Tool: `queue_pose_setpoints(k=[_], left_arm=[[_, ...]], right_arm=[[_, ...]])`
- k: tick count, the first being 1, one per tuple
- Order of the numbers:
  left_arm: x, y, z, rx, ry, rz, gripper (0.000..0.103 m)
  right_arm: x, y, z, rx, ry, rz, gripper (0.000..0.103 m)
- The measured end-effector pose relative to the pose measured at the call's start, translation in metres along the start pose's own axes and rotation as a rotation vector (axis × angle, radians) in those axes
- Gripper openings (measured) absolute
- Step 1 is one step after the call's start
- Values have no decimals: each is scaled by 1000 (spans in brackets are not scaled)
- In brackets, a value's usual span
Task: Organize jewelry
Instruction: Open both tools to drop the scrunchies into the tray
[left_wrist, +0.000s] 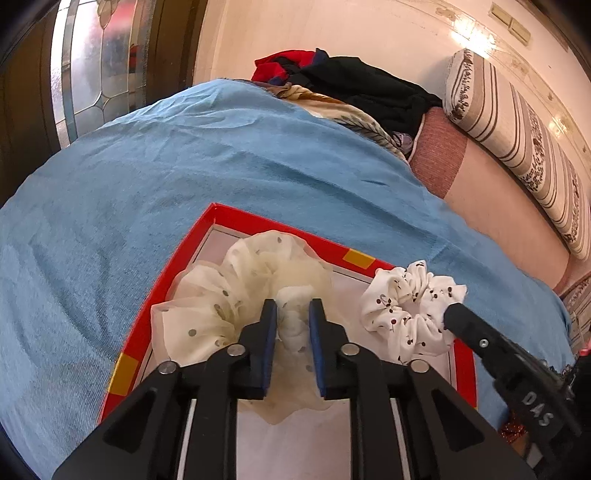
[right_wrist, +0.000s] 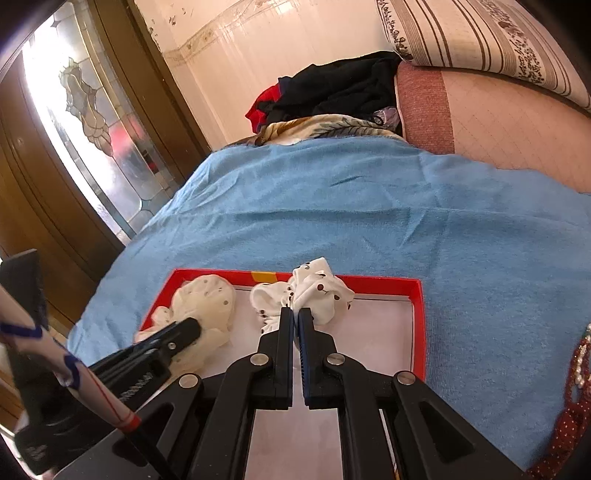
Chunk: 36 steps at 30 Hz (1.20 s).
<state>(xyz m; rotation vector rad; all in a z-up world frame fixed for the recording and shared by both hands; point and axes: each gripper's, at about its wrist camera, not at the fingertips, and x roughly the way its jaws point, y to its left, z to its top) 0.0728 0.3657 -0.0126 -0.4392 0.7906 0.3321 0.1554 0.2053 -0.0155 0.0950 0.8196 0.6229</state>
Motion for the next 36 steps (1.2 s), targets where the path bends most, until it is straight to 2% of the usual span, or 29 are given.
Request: queue_pose_setpoints(k=[7, 12, 14, 16, 20, 22, 24, 28, 32, 33, 35, 36], left_arm=[[4, 1, -1, -8, 24, 22, 33], [6, -6, -9, 35, 47, 71, 34], [7, -8, -13, 49, 58, 85, 36], [4, -11, -17, 56, 59, 103, 36], [-4, -11, -30, 30, 79, 115, 39], [-10, -15, -40, 40, 78, 133, 41], [-18, -20, -52, 56, 71, 150, 41], [-30, -37, -69, 99, 63, 132, 47], [-48, -61, -82, 181, 9, 125, 65], [-53, -66, -84, 202, -9, 133, 66], [-61, -70, -85, 223, -37, 133, 69], [-66, -71, -84, 222, -46, 130, 69]], right_arm=[[11, -8, -3, 31, 26, 7, 7], [10, -10, -13, 60, 44, 4, 11], [5, -9, -14, 62, 29, -7, 21], [0, -7, -15, 41, 13, -33, 25], [-7, -6, -21, -2, 14, -73, 25], [-14, -13, -24, 14, 22, -65, 25], [-23, -21, -29, 35, 26, -63, 25], [-39, -31, -39, 54, 29, -67, 25], [-54, -37, -45, 69, 34, -68, 25], [-57, -37, -45, 69, 33, -68, 25], [-68, -35, -47, 67, 27, -60, 29], [-74, -34, -48, 67, 20, -57, 34]])
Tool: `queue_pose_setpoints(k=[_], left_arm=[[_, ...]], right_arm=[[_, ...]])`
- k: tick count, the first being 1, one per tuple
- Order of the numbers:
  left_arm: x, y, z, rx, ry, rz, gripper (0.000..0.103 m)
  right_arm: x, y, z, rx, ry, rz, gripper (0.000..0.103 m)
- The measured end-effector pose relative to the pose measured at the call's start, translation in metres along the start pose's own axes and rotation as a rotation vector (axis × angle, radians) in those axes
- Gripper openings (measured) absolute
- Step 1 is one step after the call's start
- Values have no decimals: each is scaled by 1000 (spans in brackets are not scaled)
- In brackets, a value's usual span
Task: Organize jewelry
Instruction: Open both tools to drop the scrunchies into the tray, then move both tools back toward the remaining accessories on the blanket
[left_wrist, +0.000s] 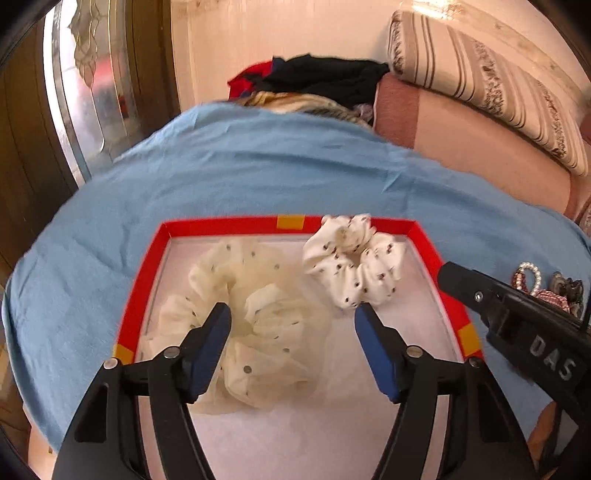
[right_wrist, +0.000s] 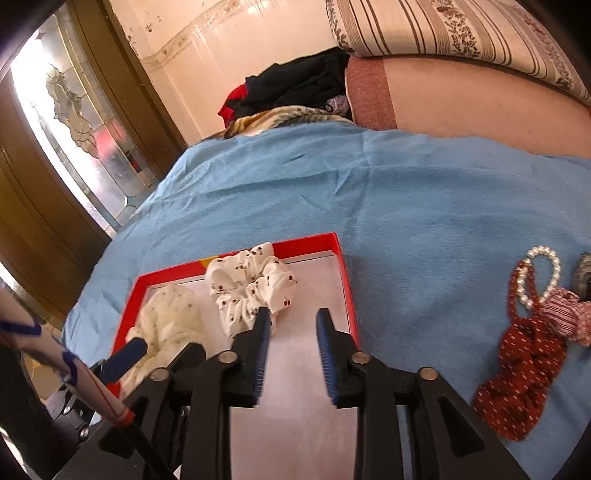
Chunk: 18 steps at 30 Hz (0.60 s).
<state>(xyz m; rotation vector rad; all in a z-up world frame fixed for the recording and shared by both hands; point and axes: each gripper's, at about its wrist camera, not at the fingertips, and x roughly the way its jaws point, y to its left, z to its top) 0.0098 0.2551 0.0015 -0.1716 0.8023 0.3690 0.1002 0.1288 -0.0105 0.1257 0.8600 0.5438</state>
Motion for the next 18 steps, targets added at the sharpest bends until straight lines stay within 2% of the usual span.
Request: queue_pose_setpoints(k=[1, 5, 10, 18], left_arm=[[-3, 1, 0, -7, -4, -6, 70], [-17, 8, -4, -58, -25, -36, 71], [-34, 4, -9, -64, -80, -28, 72], [-62, -10, -21, -51, -120, -44, 73]], right_arm=[[-7, 0, -1, 2, -10, 5, 37], [-30, -5, -5, 28, -27, 32, 37], [-58, -17, -11, 60, -50, 55, 37], [-108, -64, -30, 146, -99, 73, 39]])
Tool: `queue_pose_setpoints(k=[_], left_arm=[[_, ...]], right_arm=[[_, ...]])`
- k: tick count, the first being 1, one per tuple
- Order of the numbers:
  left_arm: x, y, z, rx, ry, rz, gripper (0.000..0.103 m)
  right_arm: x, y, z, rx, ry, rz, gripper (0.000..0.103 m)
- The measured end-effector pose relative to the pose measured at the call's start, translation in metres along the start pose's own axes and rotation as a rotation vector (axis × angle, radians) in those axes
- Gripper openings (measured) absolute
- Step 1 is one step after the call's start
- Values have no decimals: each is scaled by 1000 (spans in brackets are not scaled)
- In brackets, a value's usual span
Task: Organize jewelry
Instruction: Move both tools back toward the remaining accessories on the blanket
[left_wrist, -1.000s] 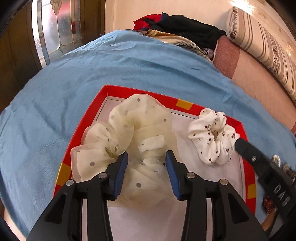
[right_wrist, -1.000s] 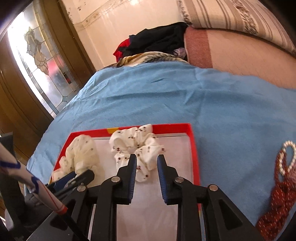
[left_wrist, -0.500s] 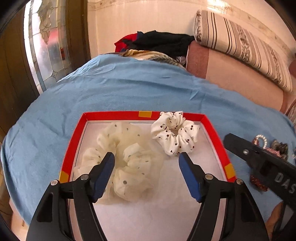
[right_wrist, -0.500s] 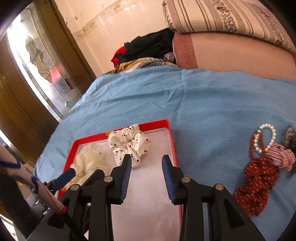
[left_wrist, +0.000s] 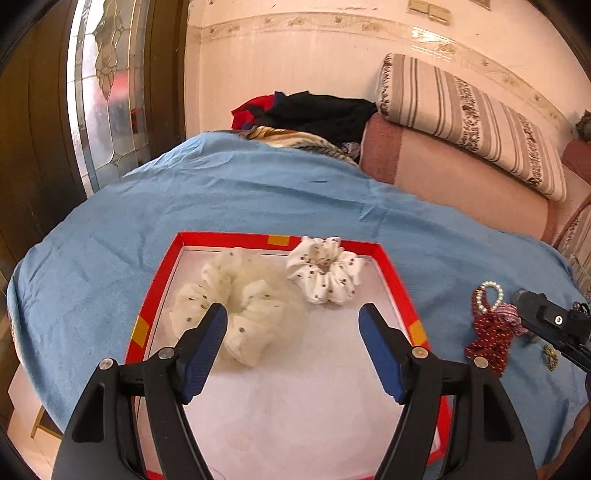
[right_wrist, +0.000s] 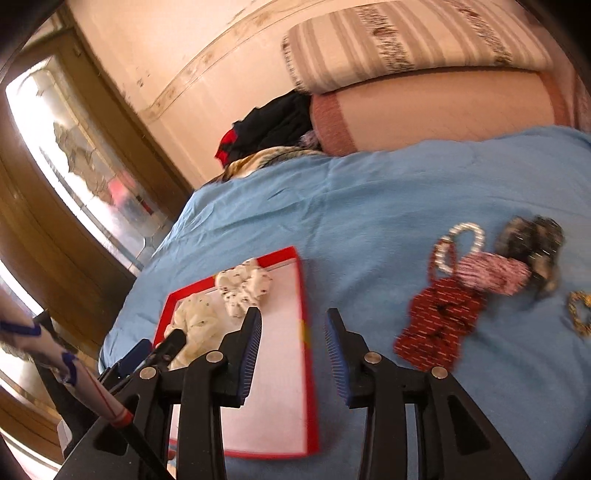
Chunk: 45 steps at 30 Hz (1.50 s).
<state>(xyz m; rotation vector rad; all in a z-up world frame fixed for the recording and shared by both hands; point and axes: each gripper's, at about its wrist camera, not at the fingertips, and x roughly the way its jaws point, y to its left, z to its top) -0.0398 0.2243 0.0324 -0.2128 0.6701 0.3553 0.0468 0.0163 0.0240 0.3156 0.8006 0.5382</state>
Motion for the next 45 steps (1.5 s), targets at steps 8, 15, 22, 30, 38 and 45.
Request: queue_pose_setpoints(k=[8, 15, 22, 30, 38, 45], left_arm=[[-35, -30, -18, 50, 10, -70, 76], [-49, -85, -33, 142, 53, -153, 76], [-33, -156, -39, 267, 106, -236, 77], [8, -210, -47, 342, 164, -242, 77], [41, -226, -48, 382, 198, -214, 77], [87, -244, -49, 412, 266, -216, 77]], right_arm=[[-62, -79, -10, 101, -62, -41, 40], [-115, -167, -17, 210, -174, -183, 42], [-148, -236, -22, 366, -213, -229, 42], [-155, -264, -31, 472, -182, -159, 42], [-152, -259, -32, 456, -148, -122, 45], [-148, -264, -33, 466, -128, -130, 46]])
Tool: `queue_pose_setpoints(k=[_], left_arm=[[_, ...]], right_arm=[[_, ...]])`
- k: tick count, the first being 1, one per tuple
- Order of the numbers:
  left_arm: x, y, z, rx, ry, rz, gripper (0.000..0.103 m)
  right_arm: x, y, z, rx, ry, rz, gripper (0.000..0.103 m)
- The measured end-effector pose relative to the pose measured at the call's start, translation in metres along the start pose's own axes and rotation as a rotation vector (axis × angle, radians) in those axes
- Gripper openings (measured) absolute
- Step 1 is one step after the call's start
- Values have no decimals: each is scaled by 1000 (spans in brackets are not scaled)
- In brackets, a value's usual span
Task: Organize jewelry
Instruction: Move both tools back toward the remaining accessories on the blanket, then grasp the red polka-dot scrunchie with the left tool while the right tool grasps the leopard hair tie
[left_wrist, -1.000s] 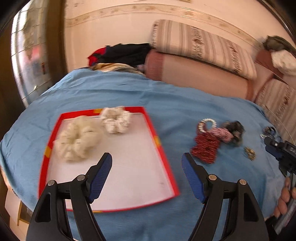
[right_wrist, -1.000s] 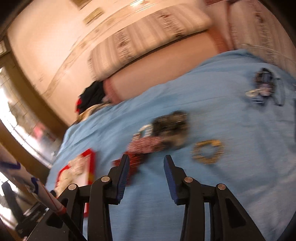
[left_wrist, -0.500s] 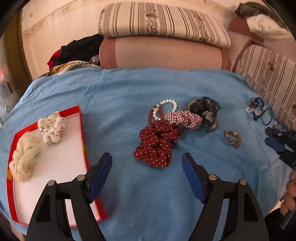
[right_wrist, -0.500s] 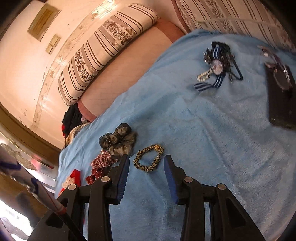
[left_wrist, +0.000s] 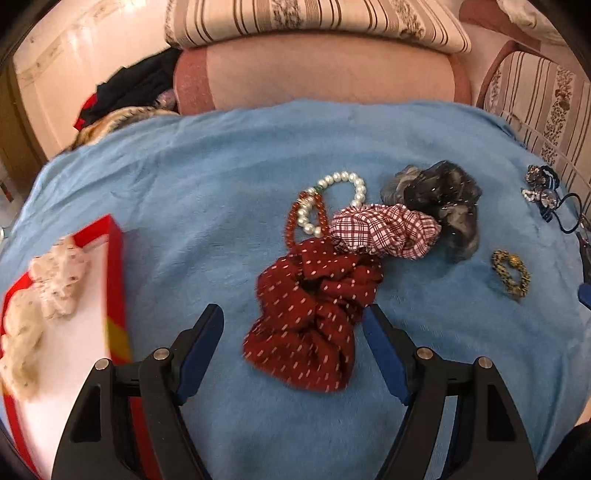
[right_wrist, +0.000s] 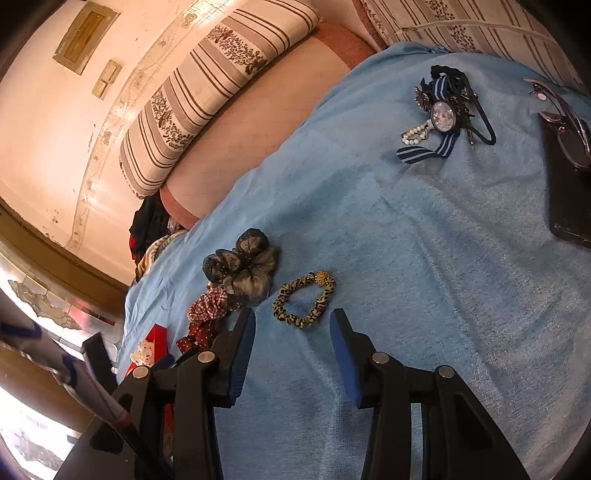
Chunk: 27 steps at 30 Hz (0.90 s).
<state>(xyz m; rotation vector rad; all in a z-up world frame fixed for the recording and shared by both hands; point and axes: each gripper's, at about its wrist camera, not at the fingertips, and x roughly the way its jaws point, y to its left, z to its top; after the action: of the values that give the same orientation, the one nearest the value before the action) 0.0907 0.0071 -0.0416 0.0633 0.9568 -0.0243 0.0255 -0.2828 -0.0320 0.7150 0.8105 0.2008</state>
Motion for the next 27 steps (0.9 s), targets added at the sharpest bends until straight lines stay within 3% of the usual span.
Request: queue_pose_setpoints(k=[3, 5, 8, 17, 21, 23, 27], left_arm=[[13, -3, 2, -1, 10, 7, 71], [16, -4, 0, -3, 11, -26, 32], [10, -5, -6, 7, -25, -30, 24], [-34, -6, -51, 53, -111, -127, 20], [-39, -2, -52, 50, -146, -151, 20], [-41, 0, -52, 45, -164, -163, 20], [-43, 2, -48, 39, -186, -187, 20]], right_arm=[[1, -1, 0, -2, 5, -9, 46], [2, -2, 1, -5, 5, -16, 46], [5, -3, 2, -6, 5, -31, 47], [28, 4, -1, -32, 34, -101, 47], [45, 4, -1, -27, 44, -150, 47], [55, 9, -3, -40, 50, -172, 55], [71, 15, -5, -71, 42, -216, 62]])
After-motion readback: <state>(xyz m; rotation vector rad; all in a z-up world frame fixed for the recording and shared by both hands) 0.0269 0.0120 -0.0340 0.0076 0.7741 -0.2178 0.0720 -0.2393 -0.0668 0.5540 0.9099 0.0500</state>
